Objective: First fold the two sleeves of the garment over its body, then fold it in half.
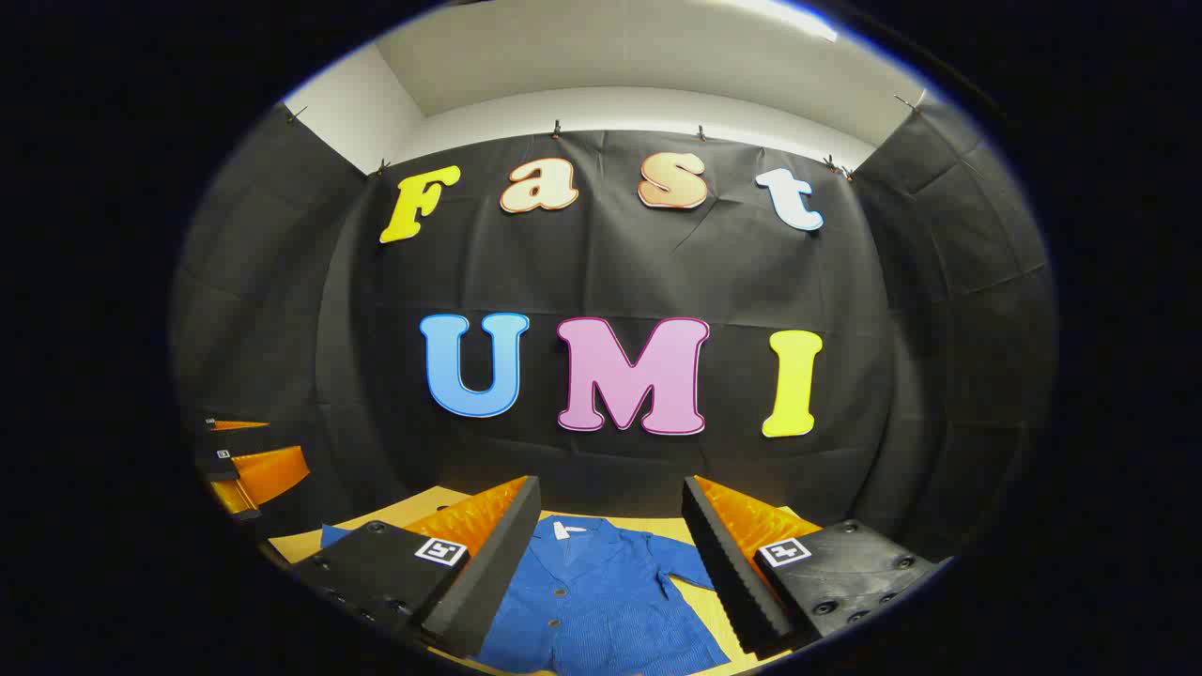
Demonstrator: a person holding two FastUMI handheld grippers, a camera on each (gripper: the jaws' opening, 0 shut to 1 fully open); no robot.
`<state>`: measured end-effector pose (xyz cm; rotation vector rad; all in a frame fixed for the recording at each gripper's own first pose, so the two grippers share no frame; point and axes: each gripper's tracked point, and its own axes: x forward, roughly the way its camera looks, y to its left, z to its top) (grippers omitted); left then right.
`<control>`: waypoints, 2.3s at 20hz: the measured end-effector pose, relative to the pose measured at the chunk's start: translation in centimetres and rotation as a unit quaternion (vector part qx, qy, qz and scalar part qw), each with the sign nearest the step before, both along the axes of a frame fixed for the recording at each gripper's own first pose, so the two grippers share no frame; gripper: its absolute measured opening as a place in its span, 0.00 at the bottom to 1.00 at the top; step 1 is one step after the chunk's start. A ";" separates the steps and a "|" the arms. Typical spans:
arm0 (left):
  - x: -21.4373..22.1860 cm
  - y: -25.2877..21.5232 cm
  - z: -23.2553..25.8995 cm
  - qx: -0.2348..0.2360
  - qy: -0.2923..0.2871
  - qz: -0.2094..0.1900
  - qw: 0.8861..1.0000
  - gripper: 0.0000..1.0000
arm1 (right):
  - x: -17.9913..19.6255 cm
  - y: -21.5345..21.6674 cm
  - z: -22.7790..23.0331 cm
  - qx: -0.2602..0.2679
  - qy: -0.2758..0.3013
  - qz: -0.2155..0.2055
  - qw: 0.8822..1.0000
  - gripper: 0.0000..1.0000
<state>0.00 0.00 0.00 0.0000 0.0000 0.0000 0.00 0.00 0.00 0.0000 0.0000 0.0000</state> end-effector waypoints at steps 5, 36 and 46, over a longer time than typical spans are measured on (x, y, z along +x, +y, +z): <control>1.3 -0.1 -0.4 -0.015 0.003 -0.008 1.000 0.82 | 1.0 -0.9 -0.4 0.003 0.006 -0.016 1.000 0.96; 3.9 -5.0 -5.3 -0.073 0.089 0.028 0.993 0.81 | 21.4 -9.8 -20.4 -0.122 0.182 -0.015 0.976 0.96; 7.9 -12.7 -7.2 -0.110 0.135 0.021 0.985 0.82 | 18.9 -31.5 -32.1 -0.049 0.350 -0.191 0.916 0.98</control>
